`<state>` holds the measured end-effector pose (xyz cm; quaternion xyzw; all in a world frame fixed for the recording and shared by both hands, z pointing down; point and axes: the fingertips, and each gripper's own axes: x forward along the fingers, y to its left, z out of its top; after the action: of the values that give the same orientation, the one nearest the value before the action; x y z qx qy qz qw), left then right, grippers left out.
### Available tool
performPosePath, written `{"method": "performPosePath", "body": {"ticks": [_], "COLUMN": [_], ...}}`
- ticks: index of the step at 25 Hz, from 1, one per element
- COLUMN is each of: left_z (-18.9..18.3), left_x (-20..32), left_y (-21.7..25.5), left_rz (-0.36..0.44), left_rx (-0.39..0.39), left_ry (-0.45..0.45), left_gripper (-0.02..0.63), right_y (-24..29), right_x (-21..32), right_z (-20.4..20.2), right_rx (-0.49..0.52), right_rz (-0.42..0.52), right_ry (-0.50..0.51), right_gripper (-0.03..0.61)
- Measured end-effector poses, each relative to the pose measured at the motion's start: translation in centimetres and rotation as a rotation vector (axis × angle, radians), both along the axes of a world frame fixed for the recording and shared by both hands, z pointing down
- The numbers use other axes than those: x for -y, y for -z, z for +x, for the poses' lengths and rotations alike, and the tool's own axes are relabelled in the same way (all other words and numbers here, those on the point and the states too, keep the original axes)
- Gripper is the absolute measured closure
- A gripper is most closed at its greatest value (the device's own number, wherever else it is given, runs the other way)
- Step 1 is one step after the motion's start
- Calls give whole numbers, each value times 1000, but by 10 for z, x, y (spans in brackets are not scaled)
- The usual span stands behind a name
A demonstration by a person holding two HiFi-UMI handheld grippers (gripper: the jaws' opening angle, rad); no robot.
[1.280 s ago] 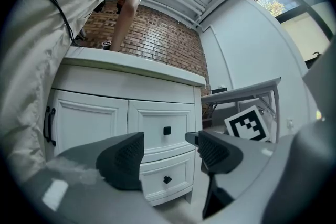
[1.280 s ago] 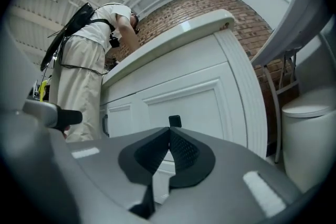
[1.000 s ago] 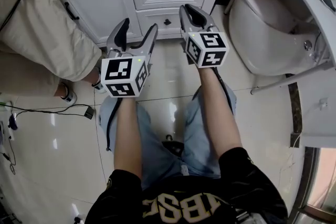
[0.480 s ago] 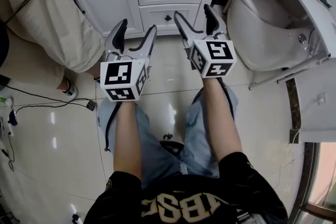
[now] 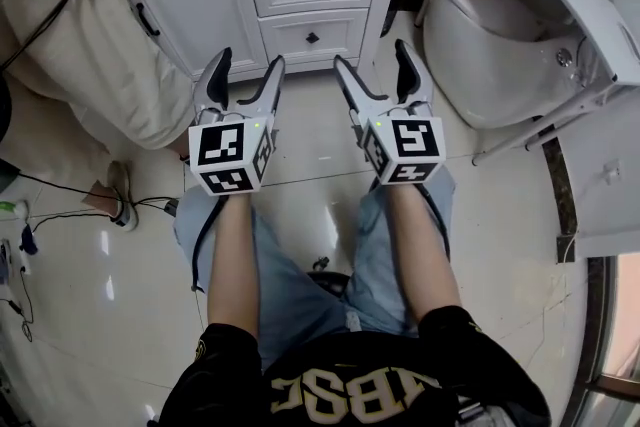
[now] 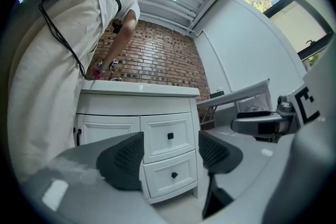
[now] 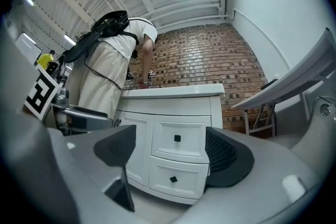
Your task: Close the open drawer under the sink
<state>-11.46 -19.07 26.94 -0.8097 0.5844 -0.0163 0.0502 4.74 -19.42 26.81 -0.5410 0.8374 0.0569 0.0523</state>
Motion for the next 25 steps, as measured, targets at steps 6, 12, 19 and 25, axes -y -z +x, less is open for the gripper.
{"method": "performPosePath", "body": {"ticks": [6, 12, 19, 25], "left_z": [6, 8, 3, 6], "left_x": [-1, -1, 3, 4], "left_y": [0, -7, -5, -6], "left_rz": [12, 8, 17, 21], "left_rx": [-24, -34, -54, -53], "left_ry": [28, 54, 63, 64], "left_gripper": [285, 285, 285, 285], "right_y": [1, -2, -1, -4], "right_x": [8, 15, 17, 19], "right_z": [-5, -17, -17, -7], "right_rx": [-37, -16, 0, 13], "right_rz": [7, -10, -13, -24], "right_ry": [-24, -13, -6, -15], "right_gripper": [174, 175, 176, 179]}}
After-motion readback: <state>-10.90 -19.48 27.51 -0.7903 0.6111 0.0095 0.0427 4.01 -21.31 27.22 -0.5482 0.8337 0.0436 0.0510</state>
